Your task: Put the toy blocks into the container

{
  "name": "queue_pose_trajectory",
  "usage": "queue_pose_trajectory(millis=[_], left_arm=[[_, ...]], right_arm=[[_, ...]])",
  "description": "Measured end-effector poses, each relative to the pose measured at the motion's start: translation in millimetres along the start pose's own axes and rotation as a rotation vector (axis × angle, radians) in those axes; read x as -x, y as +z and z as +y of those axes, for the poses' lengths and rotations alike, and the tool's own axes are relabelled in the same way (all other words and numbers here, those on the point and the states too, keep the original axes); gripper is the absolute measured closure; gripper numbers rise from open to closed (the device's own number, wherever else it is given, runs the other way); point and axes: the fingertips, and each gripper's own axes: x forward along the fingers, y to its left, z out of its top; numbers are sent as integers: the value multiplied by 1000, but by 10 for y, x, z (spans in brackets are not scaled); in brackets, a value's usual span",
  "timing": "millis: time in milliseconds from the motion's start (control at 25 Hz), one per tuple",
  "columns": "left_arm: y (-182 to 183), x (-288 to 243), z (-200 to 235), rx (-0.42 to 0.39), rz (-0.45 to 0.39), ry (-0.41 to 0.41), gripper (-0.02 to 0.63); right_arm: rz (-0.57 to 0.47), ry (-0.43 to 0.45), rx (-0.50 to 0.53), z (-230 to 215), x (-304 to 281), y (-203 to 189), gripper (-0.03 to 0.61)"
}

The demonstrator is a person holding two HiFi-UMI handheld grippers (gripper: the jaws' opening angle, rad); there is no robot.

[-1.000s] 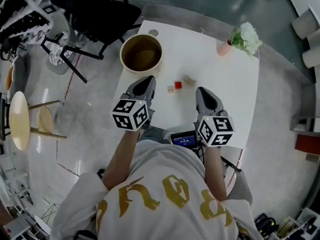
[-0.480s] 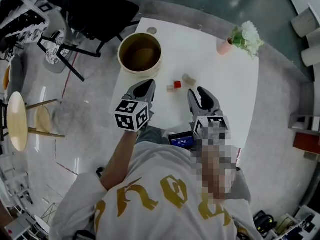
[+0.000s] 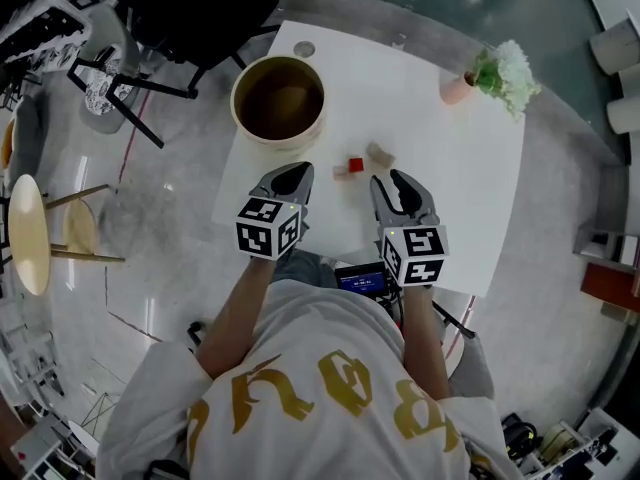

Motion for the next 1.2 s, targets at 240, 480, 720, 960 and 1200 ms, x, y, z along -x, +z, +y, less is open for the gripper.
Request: queue_pose_trajectory(millis=[240, 480, 720, 960, 1200], left_arm=[[-148, -151, 3, -29, 50, -18, 612], [-270, -291, 35, -49, 88, -44, 612], [-393, -406, 92, -82, 124, -62, 612], [-533, -529, 60, -95, 165, -99, 612], [-646, -603, 70, -120, 199, -114, 612]], right_arm=[[50, 6, -9, -16, -147, -138, 413], [115, 2, -14, -77, -348, -327, 413], [169, 9, -9, -65, -511, -415, 408], [225, 23, -20, -51, -660, -568, 400], [265, 37, -36, -26, -807, -675, 396]])
